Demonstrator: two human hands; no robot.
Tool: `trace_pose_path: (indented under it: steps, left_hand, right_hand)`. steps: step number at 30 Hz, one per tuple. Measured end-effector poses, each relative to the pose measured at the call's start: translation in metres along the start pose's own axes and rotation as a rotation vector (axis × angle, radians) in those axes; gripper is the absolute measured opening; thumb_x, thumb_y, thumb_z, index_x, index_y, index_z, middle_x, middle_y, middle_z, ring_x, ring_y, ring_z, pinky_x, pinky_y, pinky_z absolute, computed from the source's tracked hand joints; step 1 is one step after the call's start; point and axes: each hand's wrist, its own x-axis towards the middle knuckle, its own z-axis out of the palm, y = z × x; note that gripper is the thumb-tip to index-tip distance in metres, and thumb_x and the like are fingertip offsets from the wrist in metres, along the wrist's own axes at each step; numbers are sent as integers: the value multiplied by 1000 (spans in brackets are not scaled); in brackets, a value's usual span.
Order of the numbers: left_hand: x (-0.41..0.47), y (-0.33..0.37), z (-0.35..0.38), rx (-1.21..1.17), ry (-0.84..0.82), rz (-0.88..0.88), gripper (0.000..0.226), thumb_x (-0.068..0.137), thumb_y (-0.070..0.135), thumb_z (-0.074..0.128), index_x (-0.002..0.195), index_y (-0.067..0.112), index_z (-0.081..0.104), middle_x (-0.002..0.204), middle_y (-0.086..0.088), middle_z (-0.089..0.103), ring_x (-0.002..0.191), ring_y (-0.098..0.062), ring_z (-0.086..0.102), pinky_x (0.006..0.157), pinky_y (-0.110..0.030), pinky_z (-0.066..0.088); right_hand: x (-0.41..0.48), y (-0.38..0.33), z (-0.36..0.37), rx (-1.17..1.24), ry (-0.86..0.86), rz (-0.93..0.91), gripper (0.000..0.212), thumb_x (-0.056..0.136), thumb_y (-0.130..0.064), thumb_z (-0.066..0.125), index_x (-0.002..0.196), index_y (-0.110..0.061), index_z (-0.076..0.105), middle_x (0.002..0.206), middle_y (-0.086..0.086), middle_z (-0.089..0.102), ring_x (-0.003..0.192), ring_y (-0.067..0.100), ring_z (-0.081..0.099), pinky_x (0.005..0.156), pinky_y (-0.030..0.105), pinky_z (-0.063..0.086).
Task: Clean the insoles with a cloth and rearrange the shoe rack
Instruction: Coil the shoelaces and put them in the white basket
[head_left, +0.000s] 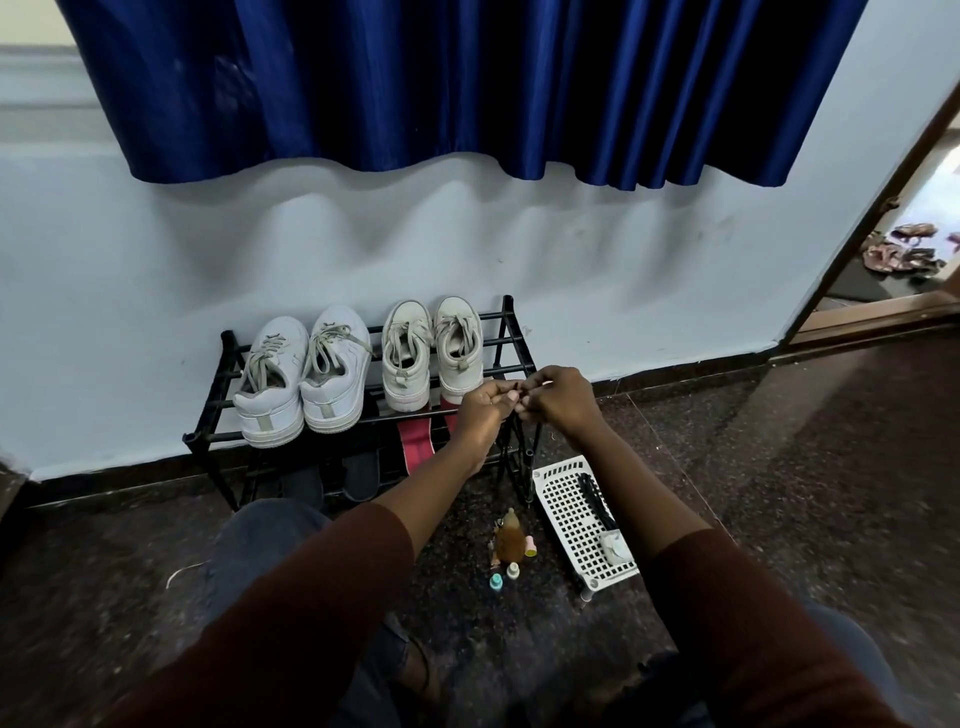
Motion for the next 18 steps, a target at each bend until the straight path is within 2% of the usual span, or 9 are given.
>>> trace_pose_path:
  steps: [3,7,10,13,15,17,18]
  left_hand:
    - [-1,0,2,28,-19,17,20,93,-2,52,110,-1,62,86,4,65,71,5,63,71,-9,48]
    - [0,-3,4,83,-30,5,16,92,-1,53,104,-1,64,83,4,66,76,-4,61,75,-14,47]
    - [0,0,5,110,-2,9,16,94,1,52,104,-5,63,80,3,64,73,-4,58,68,-10,45]
    - [1,6,6,73,50,15,16,95,8,54,103,-1,64,89,-4,66,81,-10,59,73,-16,44]
    - [2,10,6,22,46,-7,21,94,10,55,109,-2,64,95,-5,66,85,-8,59,73,-13,44]
    - [2,15,6,-38,31,-30,20,94,10,56,110,1,64,89,2,66,80,-1,59,66,-5,44]
    - [2,18,6,-64,28,-35,19,93,9,56,109,4,64,87,6,65,78,2,58,65,-5,43]
  right_hand:
    - [-1,3,0,64,74,23,23,79,12,59,75,-8,48,75,21,63,57,26,65,68,46,58]
    - [-1,7,0,143,130,14,32,80,8,63,75,-13,40,70,21,62,52,22,61,62,41,55]
    - [1,11,2,154,170,5,33,77,0,69,70,-14,41,63,16,60,50,21,58,58,36,52]
    - [3,14,3,8,242,-26,27,76,-17,74,65,-15,50,61,5,59,55,16,53,56,25,44]
    - [4,17,4,52,176,-31,16,83,-19,68,74,-11,58,71,5,62,65,16,55,61,25,43]
    - [4,18,6,195,53,-34,8,91,-16,58,88,-10,61,88,10,66,82,21,60,75,33,48]
    - [4,19,7,245,-5,-38,11,94,-15,52,96,-9,62,98,12,66,92,23,61,84,36,48]
